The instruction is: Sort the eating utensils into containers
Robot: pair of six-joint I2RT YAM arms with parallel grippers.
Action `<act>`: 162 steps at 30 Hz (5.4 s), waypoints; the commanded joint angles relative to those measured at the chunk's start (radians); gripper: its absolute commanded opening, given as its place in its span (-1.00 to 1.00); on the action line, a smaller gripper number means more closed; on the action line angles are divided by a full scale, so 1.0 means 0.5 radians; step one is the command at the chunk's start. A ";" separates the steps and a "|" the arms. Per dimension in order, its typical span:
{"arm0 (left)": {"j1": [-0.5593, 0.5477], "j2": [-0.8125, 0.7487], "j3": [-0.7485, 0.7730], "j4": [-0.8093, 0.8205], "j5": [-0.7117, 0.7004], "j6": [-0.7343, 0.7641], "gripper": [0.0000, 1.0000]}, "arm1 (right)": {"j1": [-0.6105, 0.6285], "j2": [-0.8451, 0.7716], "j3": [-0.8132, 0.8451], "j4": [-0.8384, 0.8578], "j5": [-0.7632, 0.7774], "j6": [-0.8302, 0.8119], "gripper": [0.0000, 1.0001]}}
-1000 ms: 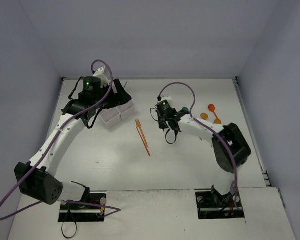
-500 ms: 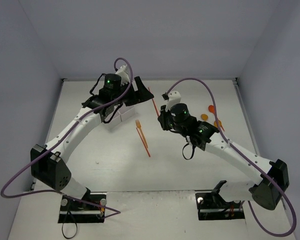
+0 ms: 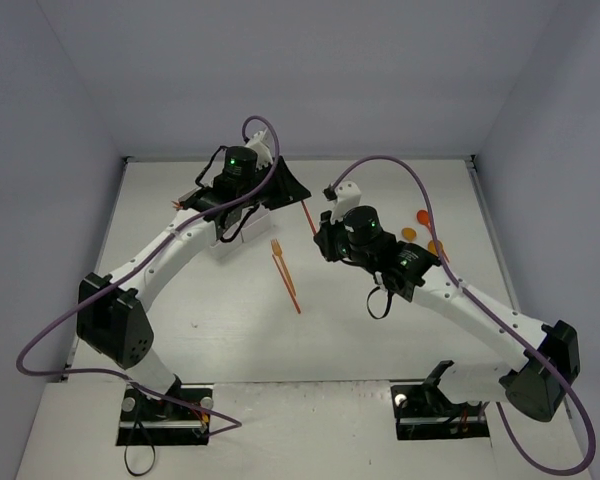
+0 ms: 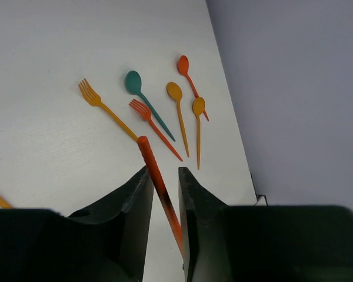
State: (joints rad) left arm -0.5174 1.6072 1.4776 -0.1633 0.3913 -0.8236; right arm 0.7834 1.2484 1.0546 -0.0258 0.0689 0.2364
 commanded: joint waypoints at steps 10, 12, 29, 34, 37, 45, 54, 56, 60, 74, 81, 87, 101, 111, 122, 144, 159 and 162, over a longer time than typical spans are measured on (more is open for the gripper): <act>-0.009 -0.089 0.130 0.115 -0.247 0.221 -1.00 | -0.004 0.044 0.048 0.144 0.017 -0.025 -0.15; 0.004 -0.100 0.155 0.069 -0.367 0.348 -1.00 | -0.014 0.037 0.042 0.144 0.037 -0.028 0.10; 0.258 0.376 0.606 0.578 -1.417 1.805 -1.00 | -0.122 -0.067 -0.111 0.106 -0.028 0.015 0.47; 0.336 0.603 0.718 0.674 -1.439 1.870 -1.00 | -0.122 -0.064 -0.106 0.074 -0.056 0.016 0.47; 0.367 0.694 0.761 0.714 -1.449 1.898 -0.98 | -0.128 -0.063 -0.115 0.061 -0.078 0.037 0.47; 0.403 0.783 0.685 0.728 -1.425 1.787 -0.72 | -0.125 -0.029 -0.124 0.058 -0.122 0.058 0.48; 0.397 0.604 0.509 0.716 -1.328 1.669 -0.06 | -0.079 0.179 -0.024 -0.031 -0.277 0.071 0.42; 0.397 0.482 0.459 0.711 -1.330 1.669 0.16 | -0.048 0.231 -0.009 -0.058 -0.289 0.085 0.37; 0.397 0.235 0.373 0.581 -1.323 1.532 0.45 | 0.010 0.388 0.029 -0.153 -0.324 0.123 0.34; 0.397 -0.422 0.069 -0.331 -0.918 1.101 0.60 | 0.253 0.925 0.174 -0.330 -0.254 0.300 0.26; 0.400 -0.795 -0.316 -0.434 -0.844 0.997 0.60 | 0.302 1.135 0.250 -0.378 -0.154 0.364 0.11; 0.400 -0.910 -0.338 -0.563 -0.847 0.991 0.60 | 0.314 1.258 0.317 -0.435 -0.044 0.386 -0.05; 0.400 -1.000 -0.397 -0.650 -0.783 0.859 0.60 | 0.427 1.448 0.456 -0.607 0.069 0.362 -0.86; 0.400 -0.987 -0.405 -0.654 -0.530 0.647 0.60 | 0.481 1.157 0.558 -0.539 0.096 0.257 -1.00; 0.397 -0.940 -0.336 -0.458 -0.112 0.303 0.70 | 0.481 0.443 0.343 -0.147 0.229 0.216 -1.00; 0.100 -0.665 -0.236 -0.162 -0.215 0.265 0.12 | 0.480 0.137 0.239 0.112 0.254 0.183 -1.00; 0.072 -0.617 -0.188 -0.054 -0.437 0.398 -1.00 | 0.451 0.165 0.184 0.119 0.346 0.197 0.39; 0.078 -0.571 -0.111 -0.053 -0.644 0.627 -1.00 | 0.426 0.134 0.142 0.116 0.388 0.212 0.70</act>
State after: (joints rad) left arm -0.4877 1.3182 1.3257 -0.2801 0.2057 -0.6503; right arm 1.0152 1.3518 1.1426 -0.0230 0.2005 0.3349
